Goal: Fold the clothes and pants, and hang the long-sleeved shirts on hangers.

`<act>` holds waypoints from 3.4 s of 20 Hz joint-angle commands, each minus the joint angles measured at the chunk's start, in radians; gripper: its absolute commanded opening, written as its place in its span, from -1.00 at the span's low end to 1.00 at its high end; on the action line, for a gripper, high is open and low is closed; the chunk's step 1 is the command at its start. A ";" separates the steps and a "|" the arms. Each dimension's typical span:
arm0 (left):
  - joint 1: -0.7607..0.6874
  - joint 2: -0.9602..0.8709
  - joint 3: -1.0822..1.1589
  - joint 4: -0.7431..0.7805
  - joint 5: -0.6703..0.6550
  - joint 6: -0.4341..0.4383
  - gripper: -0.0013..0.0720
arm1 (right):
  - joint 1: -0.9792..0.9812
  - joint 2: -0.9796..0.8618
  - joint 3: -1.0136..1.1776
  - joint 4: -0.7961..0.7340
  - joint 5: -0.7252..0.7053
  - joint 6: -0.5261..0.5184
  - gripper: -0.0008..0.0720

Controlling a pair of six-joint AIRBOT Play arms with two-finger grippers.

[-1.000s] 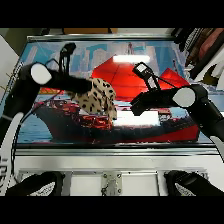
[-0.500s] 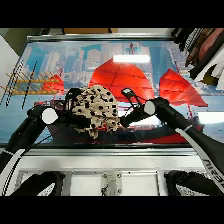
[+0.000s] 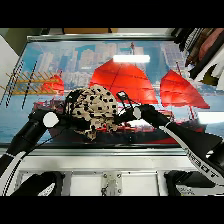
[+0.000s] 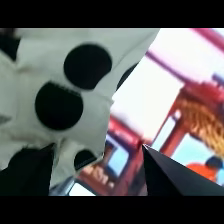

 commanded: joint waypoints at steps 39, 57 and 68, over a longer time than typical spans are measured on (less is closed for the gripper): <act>-0.190 -0.072 0.255 0.060 0.084 0.055 0.73 | -0.184 0.620 0.309 -0.205 0.596 0.101 -0.95; -0.235 -0.821 0.739 -0.560 0.005 0.869 0.73 | -0.184 0.627 0.309 -0.206 0.644 0.102 -0.95; -0.203 -0.826 0.753 -0.529 0.002 0.662 -0.94 | -0.186 0.628 0.310 -0.272 0.632 0.102 -0.95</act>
